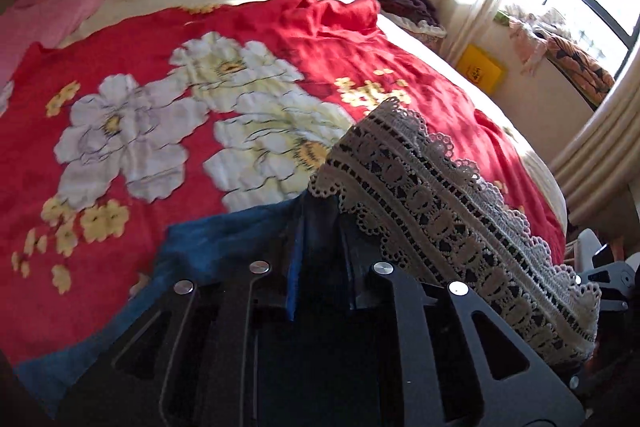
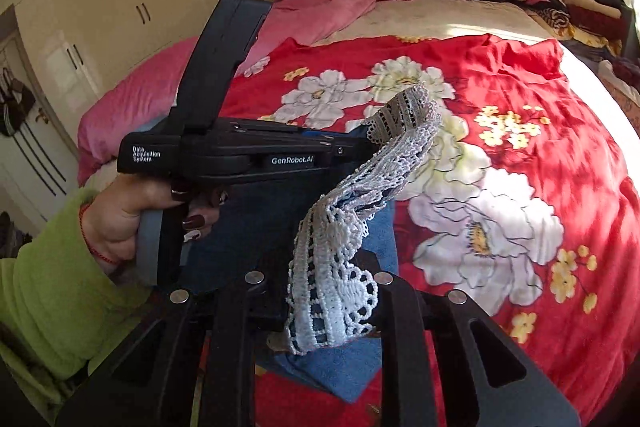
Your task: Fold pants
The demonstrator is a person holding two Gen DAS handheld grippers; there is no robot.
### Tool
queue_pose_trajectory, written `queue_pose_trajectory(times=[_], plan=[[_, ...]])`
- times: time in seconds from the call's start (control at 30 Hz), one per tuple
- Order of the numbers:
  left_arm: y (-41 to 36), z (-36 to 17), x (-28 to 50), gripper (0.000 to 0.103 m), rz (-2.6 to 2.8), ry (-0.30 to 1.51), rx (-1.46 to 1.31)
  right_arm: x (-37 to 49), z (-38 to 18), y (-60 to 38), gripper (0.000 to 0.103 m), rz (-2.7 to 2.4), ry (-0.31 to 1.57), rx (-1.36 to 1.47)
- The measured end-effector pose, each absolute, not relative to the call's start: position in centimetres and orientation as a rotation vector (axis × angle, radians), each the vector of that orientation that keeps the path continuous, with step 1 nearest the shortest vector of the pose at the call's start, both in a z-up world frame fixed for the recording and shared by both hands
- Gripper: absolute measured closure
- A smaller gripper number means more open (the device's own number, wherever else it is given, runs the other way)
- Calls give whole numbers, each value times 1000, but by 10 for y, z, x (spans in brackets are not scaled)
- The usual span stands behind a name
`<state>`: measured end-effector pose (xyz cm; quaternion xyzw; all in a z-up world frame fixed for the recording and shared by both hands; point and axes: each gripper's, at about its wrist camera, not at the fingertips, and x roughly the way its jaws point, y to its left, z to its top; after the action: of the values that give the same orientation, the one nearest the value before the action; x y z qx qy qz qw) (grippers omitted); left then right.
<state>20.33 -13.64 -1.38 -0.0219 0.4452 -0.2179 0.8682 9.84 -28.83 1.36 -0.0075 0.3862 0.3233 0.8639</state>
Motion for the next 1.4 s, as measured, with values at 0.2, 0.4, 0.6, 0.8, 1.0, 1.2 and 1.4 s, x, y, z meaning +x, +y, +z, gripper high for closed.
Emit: queue_pose_trajectory(times=[0.2,0.4,0.6,0.8,1.0,1.2,1.4], plan=[[-51,-7,189,93,-340,903,-235,84,1,-229,85,764,846,-146],[7,-11,177,88,-312,870,-454,64,-25,-175,80,813,893,-277],[11,-21,176,77,-329,881,-531,46,-22,-158,39,937,887,-302],[13,-27,177,67,-391,890,-630,83,9,-215,39,808,828,-145],[2,-33,179,47,-414,914,-601,163,3,-269,39,613,897,37],[4,-48,183,40,-448,940,-709,225,-27,-280,39,549,978,87],[15,-47,179,33,-516,903,-852,244,-47,-281,41,595,1015,168]])
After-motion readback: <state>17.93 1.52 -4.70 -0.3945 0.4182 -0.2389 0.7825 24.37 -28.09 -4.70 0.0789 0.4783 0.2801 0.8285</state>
